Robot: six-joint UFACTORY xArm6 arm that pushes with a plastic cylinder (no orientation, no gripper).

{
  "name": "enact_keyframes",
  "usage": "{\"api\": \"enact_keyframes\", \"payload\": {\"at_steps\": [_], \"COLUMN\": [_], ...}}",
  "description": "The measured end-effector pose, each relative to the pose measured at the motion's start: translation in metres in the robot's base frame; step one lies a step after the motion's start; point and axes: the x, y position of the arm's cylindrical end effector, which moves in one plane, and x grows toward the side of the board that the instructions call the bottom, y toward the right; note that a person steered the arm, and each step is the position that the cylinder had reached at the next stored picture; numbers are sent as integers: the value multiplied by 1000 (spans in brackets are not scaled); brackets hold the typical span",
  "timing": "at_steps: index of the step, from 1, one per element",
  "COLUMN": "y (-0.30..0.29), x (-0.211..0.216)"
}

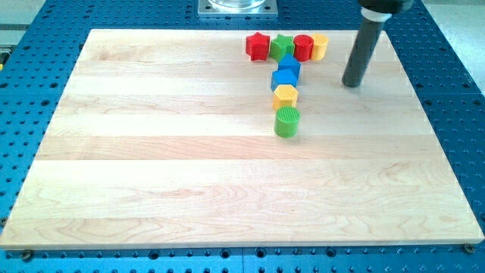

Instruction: Push the triangle above the cube

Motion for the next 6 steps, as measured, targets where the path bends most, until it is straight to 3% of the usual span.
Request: {"api": "enact_keyframes", "payload": {"at_steps": [6], "y": [-64], "x": [-7]}}
